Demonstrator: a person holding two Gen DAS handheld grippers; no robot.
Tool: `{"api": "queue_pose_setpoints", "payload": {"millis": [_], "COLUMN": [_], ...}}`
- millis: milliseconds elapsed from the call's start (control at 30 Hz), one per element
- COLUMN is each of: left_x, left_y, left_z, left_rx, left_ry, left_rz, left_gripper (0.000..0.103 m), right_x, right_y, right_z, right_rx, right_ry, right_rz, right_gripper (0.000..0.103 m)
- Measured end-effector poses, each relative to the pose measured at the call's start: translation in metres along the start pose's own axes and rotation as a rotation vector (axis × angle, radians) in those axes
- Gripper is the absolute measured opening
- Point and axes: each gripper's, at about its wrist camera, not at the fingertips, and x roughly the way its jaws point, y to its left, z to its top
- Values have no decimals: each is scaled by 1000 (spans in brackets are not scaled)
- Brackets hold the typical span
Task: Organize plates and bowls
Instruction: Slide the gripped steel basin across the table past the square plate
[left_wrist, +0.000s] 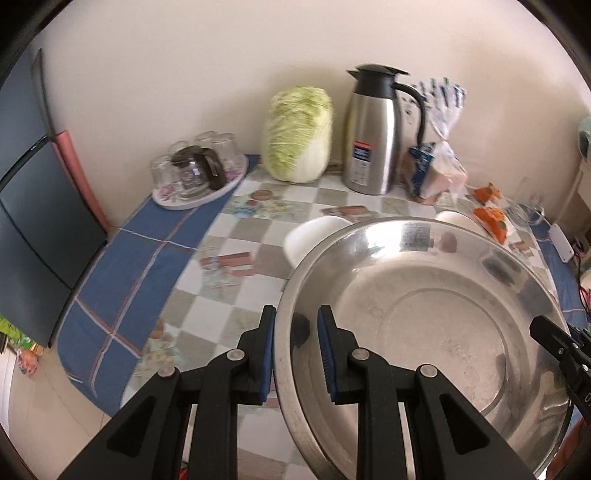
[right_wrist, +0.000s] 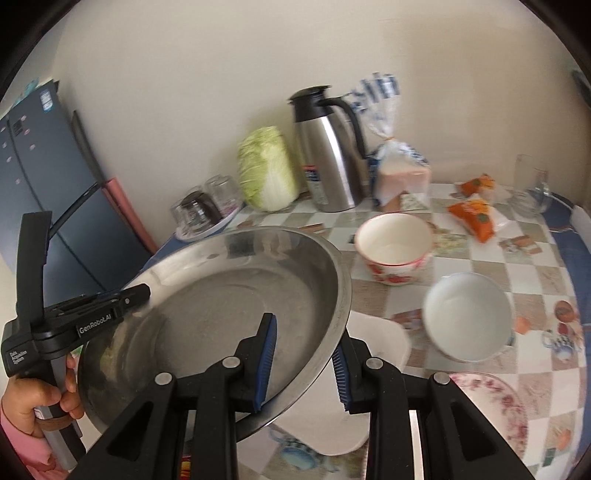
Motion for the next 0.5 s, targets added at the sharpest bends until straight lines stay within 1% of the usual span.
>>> {"api": "queue_pose_setpoints", "payload": {"millis": [233, 367, 500], "left_x": [21, 33, 47], "left_y": [-35, -45, -51], "left_z": [-3, -4, -7], "left_rx": [30, 26, 23], "left_ry": [44, 64, 79], "left_rz": [-36, -56, -62], "left_gripper": [23, 23, 23], "right_x": [-4, -1, 9], "right_y": [-29, -42, -51], "right_z": [-4, -6, -9], "right_rx": [45, 66, 81], "right_ry": [19, 32, 68], "right_rz": [-69, -94, -120], "right_gripper": [31, 31, 31]}}
